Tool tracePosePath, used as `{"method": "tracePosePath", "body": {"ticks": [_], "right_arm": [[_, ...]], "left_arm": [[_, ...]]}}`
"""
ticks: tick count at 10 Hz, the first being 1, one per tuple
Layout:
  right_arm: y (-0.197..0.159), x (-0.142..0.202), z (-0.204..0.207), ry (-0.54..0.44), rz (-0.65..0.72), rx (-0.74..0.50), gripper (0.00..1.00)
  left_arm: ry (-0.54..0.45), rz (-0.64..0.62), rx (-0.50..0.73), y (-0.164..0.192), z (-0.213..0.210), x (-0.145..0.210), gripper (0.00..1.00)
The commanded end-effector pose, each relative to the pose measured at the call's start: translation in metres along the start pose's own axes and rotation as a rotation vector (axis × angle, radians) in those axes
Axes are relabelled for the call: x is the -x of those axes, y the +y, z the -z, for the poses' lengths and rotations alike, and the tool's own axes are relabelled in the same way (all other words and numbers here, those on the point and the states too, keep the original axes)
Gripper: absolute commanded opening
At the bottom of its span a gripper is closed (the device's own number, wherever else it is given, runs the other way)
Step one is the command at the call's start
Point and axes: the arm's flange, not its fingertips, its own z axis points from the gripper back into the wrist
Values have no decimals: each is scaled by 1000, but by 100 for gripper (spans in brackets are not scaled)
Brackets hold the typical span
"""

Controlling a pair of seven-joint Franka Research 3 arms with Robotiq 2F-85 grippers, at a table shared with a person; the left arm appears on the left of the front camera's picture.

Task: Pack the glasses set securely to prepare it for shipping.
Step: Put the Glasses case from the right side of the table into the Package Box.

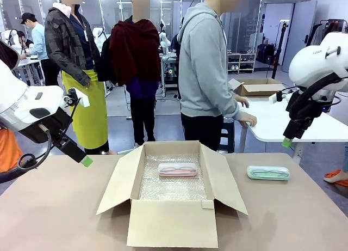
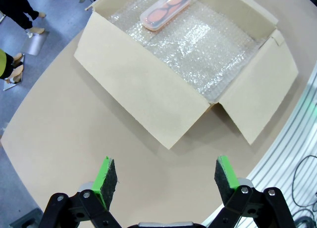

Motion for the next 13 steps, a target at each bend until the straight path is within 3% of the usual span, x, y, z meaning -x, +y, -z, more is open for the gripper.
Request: {"method": "tracePosePath", "body": {"ticks": [1, 3, 4, 7, 9, 10, 11, 13], "right_arm": [[-13, -8, 3, -3, -97, -35, 100], [-15, -14, 14, 77, -400, -103, 100], [-15, -17, 18, 66, -528, -102, 100], [-7, -23, 34, 127, -755, -97, 100], [-3, -20, 36, 150, -793, -61, 100], [2, -16, 31, 143, -723, -32, 100], [-2, -24, 37, 143, -769, -95, 100], [-2, -24, 37, 143, -769, -95, 100]], "left_arm": [[-3, 0, 5, 1, -1, 1, 100], [-3, 0, 5, 1, -1, 1, 100], [-3, 0, 5, 1, -1, 1, 100], [-3, 0, 5, 1, -1, 1, 100], [-3, 0, 5, 1, -1, 1, 100], [-3, 0, 5, 1, -1, 1, 100], [-3, 0, 5, 1, -1, 1, 100], [-3, 0, 5, 1, -1, 1, 100]]}}
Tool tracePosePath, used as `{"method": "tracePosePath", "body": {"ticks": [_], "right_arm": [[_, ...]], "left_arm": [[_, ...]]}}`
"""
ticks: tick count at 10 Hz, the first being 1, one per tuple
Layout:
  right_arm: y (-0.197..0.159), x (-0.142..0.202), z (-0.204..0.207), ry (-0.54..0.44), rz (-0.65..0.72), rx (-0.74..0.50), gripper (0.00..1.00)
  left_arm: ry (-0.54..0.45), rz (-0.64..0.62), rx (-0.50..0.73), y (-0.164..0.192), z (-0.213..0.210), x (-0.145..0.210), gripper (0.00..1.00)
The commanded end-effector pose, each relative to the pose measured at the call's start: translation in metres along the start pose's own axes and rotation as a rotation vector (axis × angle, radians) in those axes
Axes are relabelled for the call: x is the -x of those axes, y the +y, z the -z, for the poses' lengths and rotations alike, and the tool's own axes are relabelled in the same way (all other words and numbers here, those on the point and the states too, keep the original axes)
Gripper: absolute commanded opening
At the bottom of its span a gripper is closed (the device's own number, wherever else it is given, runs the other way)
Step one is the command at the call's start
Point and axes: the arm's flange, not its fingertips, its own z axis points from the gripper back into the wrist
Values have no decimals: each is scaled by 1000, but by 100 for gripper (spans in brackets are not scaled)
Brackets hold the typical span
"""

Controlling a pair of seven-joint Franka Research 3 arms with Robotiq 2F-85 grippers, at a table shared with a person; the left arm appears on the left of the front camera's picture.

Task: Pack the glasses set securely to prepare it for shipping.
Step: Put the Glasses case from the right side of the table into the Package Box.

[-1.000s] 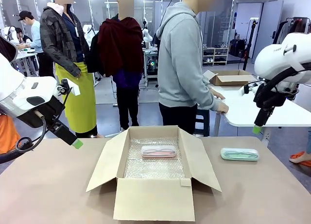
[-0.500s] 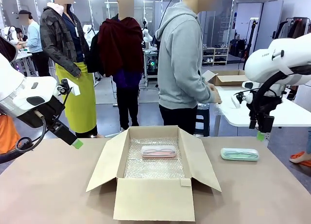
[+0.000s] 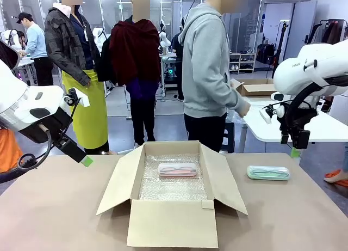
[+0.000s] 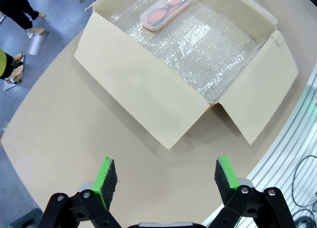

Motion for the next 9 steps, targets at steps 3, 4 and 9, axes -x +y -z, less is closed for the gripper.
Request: {"method": "tracePosePath", "body": {"ticks": [3, 4, 9], "right_arm": [[-14, -1, 30, 1, -25, 77, 100], [-18, -3, 40, 14, -20, 77, 100], [-36, -7, 88, -27, -36, 87, 100]], "left_arm": [[-3, 0, 5, 1, -1, 1, 100], [-3, 0, 5, 1, -1, 1, 100], [-3, 0, 5, 1, -1, 1, 100]]}}
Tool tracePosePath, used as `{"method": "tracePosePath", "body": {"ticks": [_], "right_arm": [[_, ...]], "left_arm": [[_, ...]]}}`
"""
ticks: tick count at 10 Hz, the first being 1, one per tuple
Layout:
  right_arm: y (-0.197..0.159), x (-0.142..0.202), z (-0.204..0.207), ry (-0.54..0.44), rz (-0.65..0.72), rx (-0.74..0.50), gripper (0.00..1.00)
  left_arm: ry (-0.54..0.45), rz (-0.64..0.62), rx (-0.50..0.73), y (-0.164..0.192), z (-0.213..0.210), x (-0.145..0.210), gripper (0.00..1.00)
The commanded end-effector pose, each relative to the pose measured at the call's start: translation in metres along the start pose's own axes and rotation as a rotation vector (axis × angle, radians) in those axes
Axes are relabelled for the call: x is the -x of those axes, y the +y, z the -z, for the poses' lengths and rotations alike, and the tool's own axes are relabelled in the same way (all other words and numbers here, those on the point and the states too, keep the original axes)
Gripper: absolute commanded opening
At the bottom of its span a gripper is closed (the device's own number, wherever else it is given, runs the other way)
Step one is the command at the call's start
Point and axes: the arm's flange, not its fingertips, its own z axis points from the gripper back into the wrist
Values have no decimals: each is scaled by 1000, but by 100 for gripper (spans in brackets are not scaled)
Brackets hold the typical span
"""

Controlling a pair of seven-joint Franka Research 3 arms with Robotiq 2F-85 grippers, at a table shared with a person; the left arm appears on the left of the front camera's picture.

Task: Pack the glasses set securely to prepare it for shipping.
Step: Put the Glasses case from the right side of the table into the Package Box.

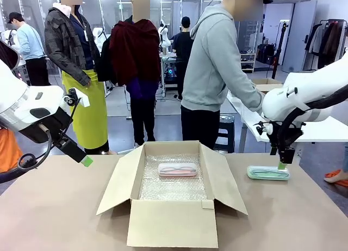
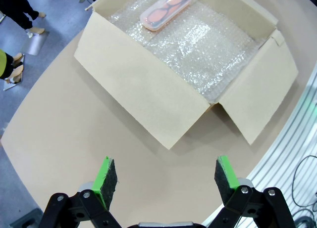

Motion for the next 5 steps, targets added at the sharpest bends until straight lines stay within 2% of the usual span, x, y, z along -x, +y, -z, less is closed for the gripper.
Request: {"method": "tracePosePath", "body": {"ticks": [1, 5], "right_arm": [[0, 2, 14, -34, -23, 10, 100], [0, 3, 44, -67, -39, 24, 100]], "left_arm": [[-3, 0, 5, 1, -1, 1, 100], [-3, 0, 5, 1, -1, 1, 100]]}}
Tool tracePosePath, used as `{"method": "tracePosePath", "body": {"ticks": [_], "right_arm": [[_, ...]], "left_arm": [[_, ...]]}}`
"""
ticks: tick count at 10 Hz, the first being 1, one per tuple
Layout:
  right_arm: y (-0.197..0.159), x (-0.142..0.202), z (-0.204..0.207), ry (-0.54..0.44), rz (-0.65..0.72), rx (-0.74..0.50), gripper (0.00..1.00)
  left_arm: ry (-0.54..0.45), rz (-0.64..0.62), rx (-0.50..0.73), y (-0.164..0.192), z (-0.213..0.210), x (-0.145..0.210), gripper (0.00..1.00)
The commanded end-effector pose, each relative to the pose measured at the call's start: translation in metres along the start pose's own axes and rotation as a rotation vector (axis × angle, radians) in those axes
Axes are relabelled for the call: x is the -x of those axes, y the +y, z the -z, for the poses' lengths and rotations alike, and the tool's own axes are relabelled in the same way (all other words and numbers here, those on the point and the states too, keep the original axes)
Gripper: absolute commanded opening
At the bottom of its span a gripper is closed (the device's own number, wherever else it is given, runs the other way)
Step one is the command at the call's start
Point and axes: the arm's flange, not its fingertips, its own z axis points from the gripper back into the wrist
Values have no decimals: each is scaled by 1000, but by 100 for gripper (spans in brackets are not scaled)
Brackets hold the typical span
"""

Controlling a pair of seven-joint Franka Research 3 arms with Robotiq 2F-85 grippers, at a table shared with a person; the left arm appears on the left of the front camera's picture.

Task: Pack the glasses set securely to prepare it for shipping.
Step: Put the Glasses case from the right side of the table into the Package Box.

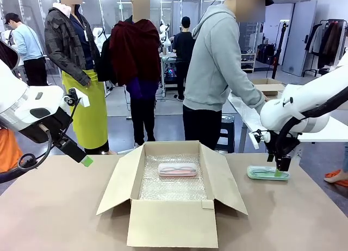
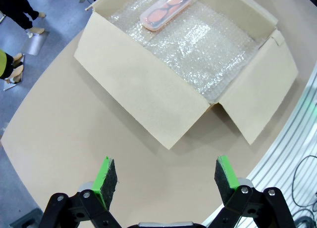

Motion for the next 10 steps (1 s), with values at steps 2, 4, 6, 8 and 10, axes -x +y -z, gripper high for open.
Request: {"method": "tracePosePath", "body": {"ticks": [2, 4, 6, 8, 10], "right_arm": [[5, -2, 18, -35, -39, 11, 100], [3, -3, 30, -35, -38, 13, 100], [1, -2, 36, -27, -32, -2, 100], [2, -2, 31, -29, -28, 9, 95], [3, -2, 30, -22, -30, 6, 75]], "left_arm": [[-3, 0, 5, 1, -1, 1, 100], [-3, 0, 5, 1, -1, 1, 100], [-3, 0, 5, 1, -1, 1, 100], [-3, 0, 5, 1, -1, 1, 100], [-3, 0, 5, 1, -1, 1, 100]]}}
